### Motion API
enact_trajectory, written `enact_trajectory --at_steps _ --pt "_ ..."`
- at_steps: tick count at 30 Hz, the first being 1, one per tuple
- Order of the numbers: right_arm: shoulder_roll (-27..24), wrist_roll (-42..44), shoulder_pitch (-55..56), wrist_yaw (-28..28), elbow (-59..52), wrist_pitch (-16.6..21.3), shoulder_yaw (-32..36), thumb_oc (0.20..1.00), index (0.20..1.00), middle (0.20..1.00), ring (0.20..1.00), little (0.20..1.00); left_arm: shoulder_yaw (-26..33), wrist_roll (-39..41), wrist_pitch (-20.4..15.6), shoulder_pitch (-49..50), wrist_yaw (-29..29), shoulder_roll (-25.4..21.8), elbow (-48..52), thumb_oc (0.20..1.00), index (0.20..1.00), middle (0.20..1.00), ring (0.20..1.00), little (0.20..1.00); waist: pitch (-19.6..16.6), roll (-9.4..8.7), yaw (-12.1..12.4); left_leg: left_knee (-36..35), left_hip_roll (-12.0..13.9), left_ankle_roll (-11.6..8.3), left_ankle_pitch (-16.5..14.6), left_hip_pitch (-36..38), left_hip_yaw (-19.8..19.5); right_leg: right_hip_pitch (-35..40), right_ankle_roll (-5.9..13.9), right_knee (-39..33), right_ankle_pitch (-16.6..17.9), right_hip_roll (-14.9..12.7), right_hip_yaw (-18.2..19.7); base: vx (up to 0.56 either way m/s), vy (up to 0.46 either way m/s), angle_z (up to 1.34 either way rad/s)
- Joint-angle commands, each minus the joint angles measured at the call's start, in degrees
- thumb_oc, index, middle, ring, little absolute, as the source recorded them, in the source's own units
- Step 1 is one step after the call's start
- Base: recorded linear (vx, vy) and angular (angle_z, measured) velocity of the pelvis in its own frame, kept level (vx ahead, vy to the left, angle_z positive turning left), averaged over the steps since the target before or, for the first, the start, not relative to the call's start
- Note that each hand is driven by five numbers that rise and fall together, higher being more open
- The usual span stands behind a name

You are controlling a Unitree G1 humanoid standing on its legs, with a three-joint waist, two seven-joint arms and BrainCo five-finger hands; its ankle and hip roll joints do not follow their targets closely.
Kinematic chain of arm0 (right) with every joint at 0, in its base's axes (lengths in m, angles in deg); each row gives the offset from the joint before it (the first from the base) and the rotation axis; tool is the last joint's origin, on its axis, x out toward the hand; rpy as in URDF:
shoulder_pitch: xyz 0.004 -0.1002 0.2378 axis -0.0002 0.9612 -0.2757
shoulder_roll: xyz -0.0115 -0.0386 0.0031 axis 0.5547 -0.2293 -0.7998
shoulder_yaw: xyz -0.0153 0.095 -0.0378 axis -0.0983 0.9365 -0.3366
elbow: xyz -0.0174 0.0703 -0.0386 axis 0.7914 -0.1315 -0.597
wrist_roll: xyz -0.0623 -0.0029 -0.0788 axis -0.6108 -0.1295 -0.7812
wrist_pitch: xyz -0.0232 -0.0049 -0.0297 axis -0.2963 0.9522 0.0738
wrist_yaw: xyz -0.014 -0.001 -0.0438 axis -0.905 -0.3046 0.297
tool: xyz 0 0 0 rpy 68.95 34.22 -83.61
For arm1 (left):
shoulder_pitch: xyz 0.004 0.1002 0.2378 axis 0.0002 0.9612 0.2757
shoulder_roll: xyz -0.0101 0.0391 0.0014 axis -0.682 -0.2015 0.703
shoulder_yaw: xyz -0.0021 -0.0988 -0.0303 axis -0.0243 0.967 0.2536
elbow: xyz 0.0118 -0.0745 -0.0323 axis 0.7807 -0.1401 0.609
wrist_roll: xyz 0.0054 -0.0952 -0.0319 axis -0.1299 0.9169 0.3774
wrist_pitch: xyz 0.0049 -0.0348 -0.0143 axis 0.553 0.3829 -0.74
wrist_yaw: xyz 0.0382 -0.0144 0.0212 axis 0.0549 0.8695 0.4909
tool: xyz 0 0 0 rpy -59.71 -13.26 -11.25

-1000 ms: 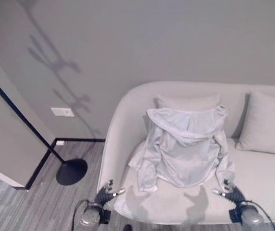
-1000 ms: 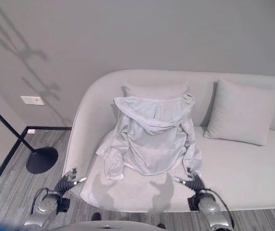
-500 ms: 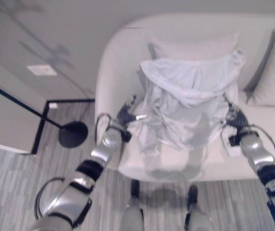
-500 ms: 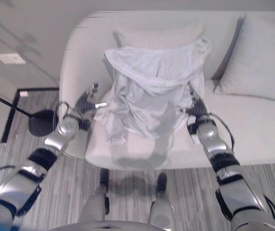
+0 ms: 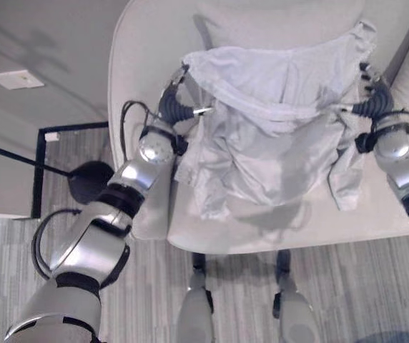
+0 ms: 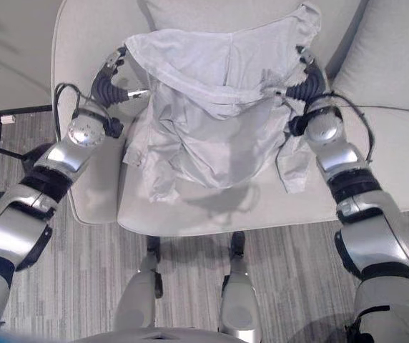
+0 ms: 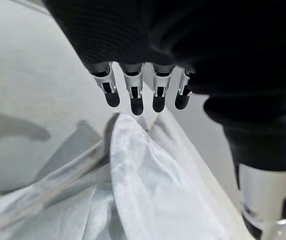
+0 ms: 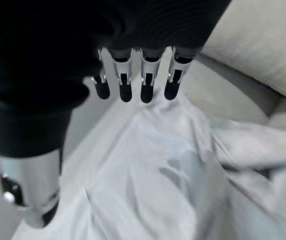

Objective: Hang the clothes on the sofa on the clothes rack.

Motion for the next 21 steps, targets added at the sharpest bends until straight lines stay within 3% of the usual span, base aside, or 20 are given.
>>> enact_trajectory --at_steps 1,10,21 --pt "-4.54 3.51 -4.36 -1.99 0.23 2.74 -1.67 1.000 1.000 1.000 1.000 1.000 -2.47 0.07 -2.80 -7.13 2.51 -2.92 -4.03 1.000 1.000 1.000 1.000 1.000 -2.21 0.13 0.46 0.31 -3.01 0.37 -3.99 2.27 0.35 -0.51 1.99 0.69 -3.03 0.21 0.40 0.00 0.000 0.00" --pt "-7.77 7.32 -12.54 -1.66 5.21 2.68 -6.93 1.000 1.000 1.000 1.000 1.000 -8.80 0.09 -2.56 -16.23 2.87 -5.15 -9.49 1.000 1.000 1.000 1.000 1.000 -2.44 0.70 -0.10 0.31 -3.75 0.12 -3.71 0.87 0.91 -2.04 2.39 0.69 -2.00 -0.48 0.61 0.00 0.000 0.00" --pt "-6.65 10.13 -19.74 2.79 15.82 -0.68 -15.49 1.000 1.000 1.000 1.000 1.000 -13.54 1.79 -2.26 -20.55 1.49 -4.86 -14.84 1.000 1.000 1.000 1.000 1.000 -1.58 1.01 -0.27 0.31 -4.17 -0.02 -3.03 0.08 0.88 -2.43 2.42 0.69 -1.34 -0.82 0.66 0.00 0.000 0.00"
